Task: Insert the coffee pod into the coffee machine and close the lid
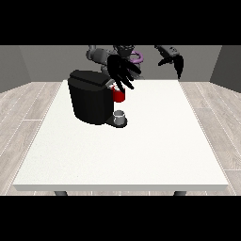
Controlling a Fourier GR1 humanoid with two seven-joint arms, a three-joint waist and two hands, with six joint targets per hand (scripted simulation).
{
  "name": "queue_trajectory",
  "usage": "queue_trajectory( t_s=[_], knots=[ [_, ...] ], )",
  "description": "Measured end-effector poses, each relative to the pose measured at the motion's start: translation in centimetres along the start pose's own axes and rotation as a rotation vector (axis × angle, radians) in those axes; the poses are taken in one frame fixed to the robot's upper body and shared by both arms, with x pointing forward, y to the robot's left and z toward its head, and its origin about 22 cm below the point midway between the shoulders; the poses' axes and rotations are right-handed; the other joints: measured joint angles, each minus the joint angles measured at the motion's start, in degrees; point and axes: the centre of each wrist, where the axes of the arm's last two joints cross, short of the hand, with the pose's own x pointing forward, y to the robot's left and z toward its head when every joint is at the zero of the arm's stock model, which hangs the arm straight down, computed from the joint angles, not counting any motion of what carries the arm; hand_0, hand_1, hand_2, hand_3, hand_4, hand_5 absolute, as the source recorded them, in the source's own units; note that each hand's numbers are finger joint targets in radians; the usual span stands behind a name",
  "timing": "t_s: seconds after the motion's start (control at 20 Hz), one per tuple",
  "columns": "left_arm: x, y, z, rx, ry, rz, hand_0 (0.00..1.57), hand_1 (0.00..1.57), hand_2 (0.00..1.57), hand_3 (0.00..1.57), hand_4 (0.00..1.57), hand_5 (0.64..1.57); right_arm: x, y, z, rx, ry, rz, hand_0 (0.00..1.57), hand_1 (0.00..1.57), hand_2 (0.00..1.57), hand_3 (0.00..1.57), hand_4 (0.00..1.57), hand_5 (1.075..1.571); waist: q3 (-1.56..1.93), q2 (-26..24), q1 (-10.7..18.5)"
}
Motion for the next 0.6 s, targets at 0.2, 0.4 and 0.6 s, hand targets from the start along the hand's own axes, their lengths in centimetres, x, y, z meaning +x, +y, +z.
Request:
queue_trajectory(
  t_s=[0.2,0.4,0.6],
  knots=[
    [0.7,-0.3,-0.9,-0.04,-0.028,-0.004,0.0,0.0,0.0,0.0,0.31,1.571,2.0,-0.3,0.6,-0.025,-0.05,-0.045,0.0,0.0,0.0,0.0,0.0,1.571,-0.74,1.7,3.4],
    [1.8,-0.5,-1.9,-0.062,-0.052,-0.018,0.0,0.0,0.0,0.0,0.3,1.571,5.3,2.3,1.2,0.057,-0.252,-0.102,0.0,0.0,0.0,0.0,0.1,1.571,-2.1,3.7,6.5],
    [2.1,-0.6,-2.0,-0.066,-0.059,-0.018,0.0,0.0,0.0,0.0,0.34,1.571,6.5,4.9,1.5,0.112,-0.368,-0.135,0.0,0.0,0.0,0.0,0.0,1.571,-2.62,4.6,6.5]
  ],
)
